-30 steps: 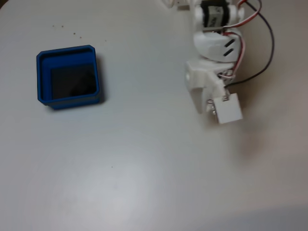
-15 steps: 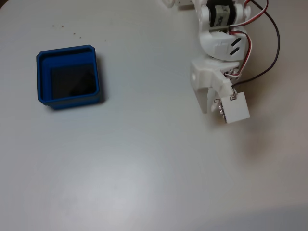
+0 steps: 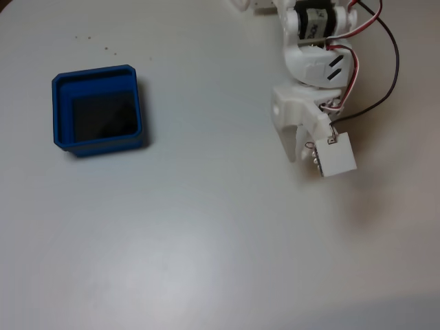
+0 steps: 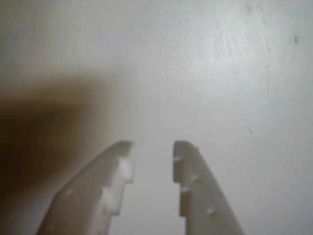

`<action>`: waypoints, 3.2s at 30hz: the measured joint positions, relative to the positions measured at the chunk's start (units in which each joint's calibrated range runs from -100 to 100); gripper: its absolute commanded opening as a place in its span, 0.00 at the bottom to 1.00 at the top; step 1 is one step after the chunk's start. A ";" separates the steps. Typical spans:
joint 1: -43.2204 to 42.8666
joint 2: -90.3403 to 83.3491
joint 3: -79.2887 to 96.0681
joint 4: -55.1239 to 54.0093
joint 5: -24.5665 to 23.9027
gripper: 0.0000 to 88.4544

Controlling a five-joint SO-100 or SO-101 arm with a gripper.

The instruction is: Pick the black tape roll and drop it in the blue box

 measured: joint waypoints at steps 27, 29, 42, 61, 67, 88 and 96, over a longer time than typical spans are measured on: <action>1.98 -2.29 0.00 0.00 0.00 0.01; 1.98 -1.44 0.00 0.00 0.00 0.01; 1.88 -14.48 12.65 0.00 0.00 0.01; 1.88 -64.10 66.37 -21.59 0.00 0.01; 1.88 -79.51 89.87 -33.33 0.00 0.01; 1.88 -119.90 125.38 -36.54 0.08 0.01; 1.88 -127.43 133.27 -36.54 0.08 0.01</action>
